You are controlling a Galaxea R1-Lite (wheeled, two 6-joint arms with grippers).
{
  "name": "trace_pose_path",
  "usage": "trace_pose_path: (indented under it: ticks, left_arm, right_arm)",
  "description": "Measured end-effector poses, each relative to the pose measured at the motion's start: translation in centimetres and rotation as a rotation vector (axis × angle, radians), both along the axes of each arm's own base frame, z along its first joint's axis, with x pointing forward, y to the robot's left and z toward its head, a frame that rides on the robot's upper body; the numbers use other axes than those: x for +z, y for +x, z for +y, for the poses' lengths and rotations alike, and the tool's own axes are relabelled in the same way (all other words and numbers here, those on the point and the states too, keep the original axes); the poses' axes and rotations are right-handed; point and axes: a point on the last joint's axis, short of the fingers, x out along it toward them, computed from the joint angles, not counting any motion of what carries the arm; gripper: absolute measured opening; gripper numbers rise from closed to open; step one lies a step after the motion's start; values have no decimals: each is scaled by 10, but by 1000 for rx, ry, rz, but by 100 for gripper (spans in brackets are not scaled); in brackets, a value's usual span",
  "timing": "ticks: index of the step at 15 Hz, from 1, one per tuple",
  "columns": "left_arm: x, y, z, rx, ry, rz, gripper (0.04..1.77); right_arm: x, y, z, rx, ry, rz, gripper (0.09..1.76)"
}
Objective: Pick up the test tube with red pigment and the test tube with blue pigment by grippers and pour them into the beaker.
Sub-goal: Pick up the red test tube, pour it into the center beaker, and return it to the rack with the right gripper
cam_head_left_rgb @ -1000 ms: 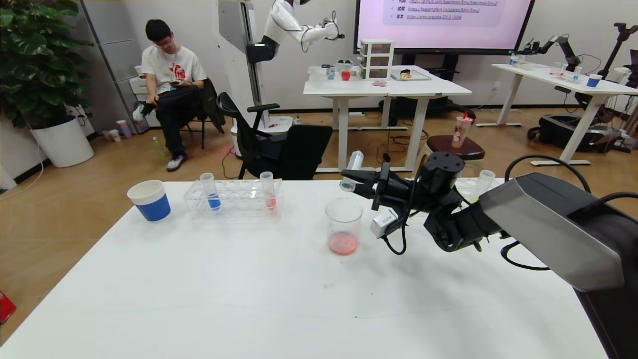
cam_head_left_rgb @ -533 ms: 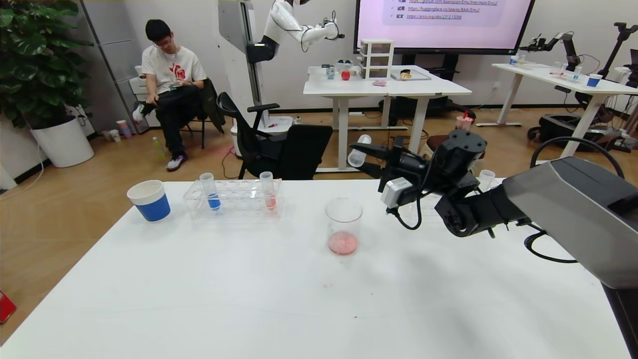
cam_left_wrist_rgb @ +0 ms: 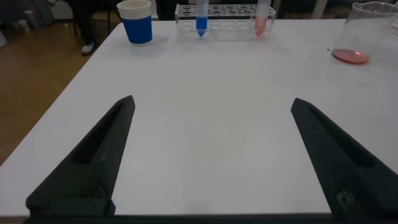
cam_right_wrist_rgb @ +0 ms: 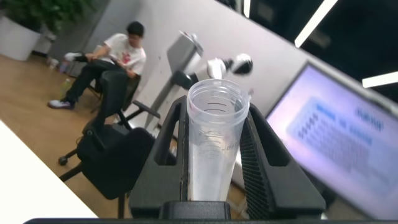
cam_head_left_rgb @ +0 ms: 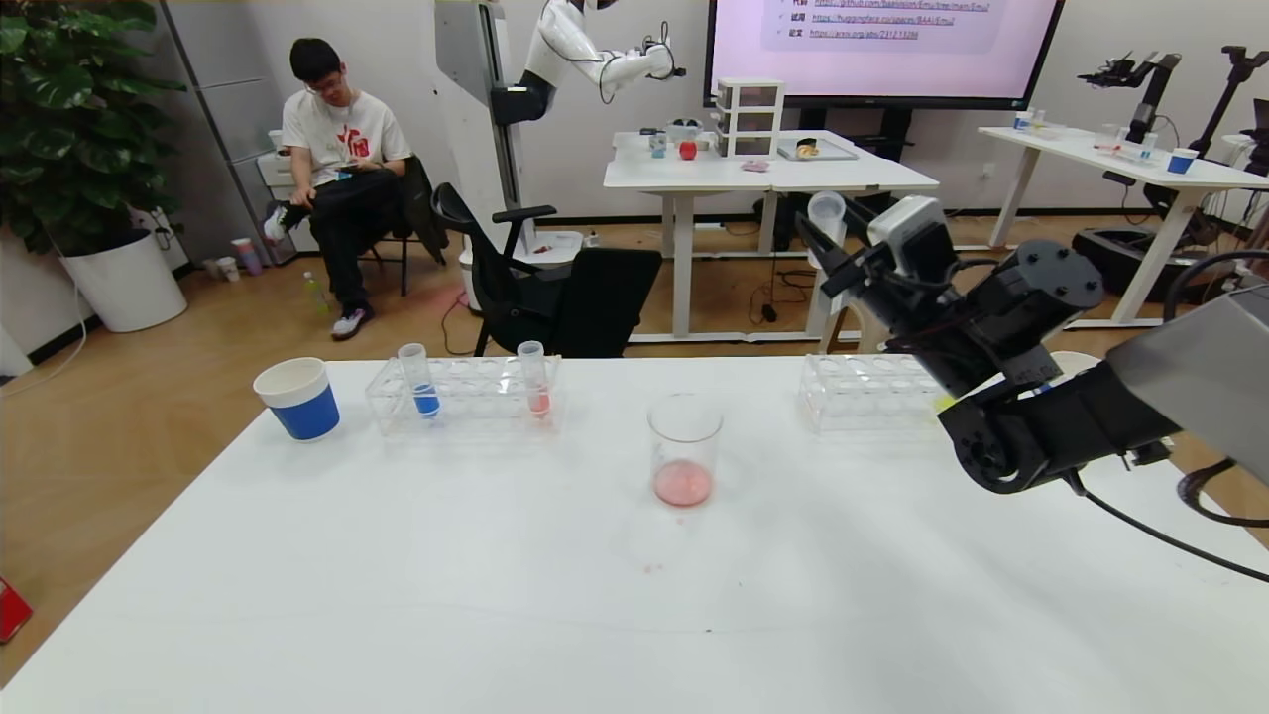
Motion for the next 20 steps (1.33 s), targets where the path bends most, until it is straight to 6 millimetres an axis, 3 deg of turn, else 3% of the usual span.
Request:
trace_pose_path:
  ticks: [3,7,11,15,18,20]
  left_arm:
    - [0,0,0,0,0,0,175]
    - [0,0,0,0,0,0,175]
    - [0,0,0,0,0,0,175]
    - [0,0,0,0,0,0,175]
    - [0,0,0,0,0,0,175]
    - [0,0,0,0,0,0,175]
  right_arm:
    - [8,-16,-18,-96,223,285,50]
    - [19,-43,-53,-192,338,612,50]
    - [43,-57,-100,-262,411,604,50]
    - [58,-58,-156,-364,447,534,50]
    - [57,-50,-199,-476,471,498,50]
    - [46,-41,-228,-548,489,498,50]
